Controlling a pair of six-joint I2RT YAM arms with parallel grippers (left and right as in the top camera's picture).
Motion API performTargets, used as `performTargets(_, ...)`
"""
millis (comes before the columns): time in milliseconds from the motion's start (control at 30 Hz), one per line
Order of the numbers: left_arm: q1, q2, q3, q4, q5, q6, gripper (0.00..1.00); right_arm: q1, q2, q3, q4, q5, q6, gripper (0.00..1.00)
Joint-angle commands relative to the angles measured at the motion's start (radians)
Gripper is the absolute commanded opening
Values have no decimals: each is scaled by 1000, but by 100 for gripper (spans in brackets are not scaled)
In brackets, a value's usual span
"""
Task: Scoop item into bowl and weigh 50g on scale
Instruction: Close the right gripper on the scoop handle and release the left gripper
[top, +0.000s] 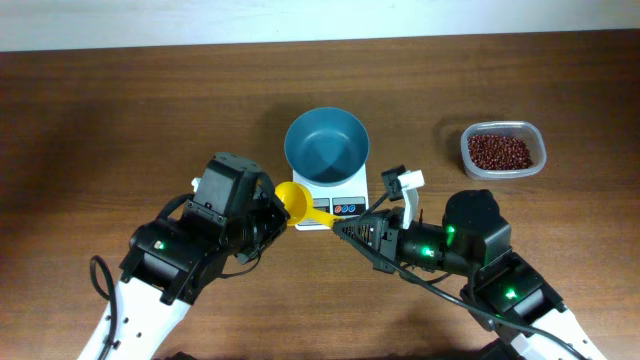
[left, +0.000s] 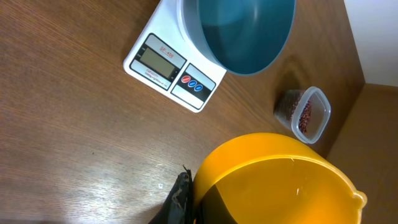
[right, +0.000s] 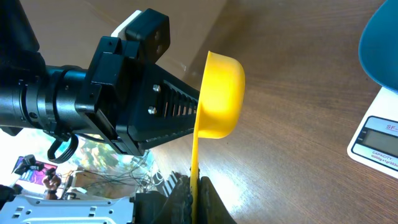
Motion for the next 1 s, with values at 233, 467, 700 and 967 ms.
performTargets(233,-5,1,8,-13,-7,5,0,7,-7,21,19,-2,-6,4)
performTargets(467,-5,-2,8,-13,-8,6,0,6,-7,21,18,13,-6,4)
performTargets(700,-5,-2,8,-13,-12,6,0,6,-7,21,18,13,-6,4)
performTargets(967,-5,-2,8,-13,-12,6,0,6,-7,21,19,13,-6,20)
